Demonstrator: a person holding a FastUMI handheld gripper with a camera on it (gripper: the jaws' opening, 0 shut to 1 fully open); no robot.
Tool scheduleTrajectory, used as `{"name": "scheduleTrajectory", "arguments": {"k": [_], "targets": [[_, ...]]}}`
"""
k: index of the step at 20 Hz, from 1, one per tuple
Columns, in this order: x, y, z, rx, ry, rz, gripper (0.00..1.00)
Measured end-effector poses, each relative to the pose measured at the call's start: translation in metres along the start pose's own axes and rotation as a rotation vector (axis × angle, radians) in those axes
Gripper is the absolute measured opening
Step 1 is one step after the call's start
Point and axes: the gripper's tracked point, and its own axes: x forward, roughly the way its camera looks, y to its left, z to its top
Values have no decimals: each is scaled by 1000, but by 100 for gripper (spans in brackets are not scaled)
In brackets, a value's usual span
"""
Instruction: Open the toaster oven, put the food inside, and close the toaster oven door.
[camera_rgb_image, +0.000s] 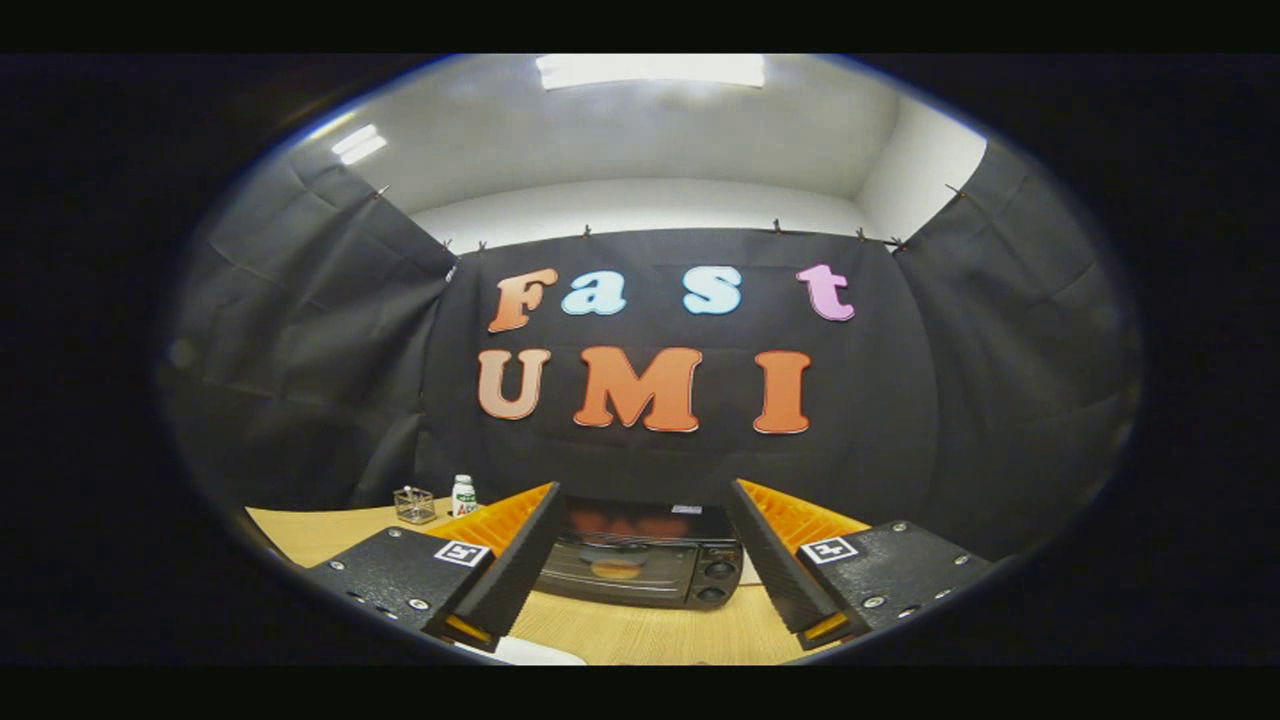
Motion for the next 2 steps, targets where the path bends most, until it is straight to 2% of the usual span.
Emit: {"name": "scheduleTrajectory", "arguments": {"k": [2], "targets": [[1, 0, 0, 5, -2, 3, 97]]}}
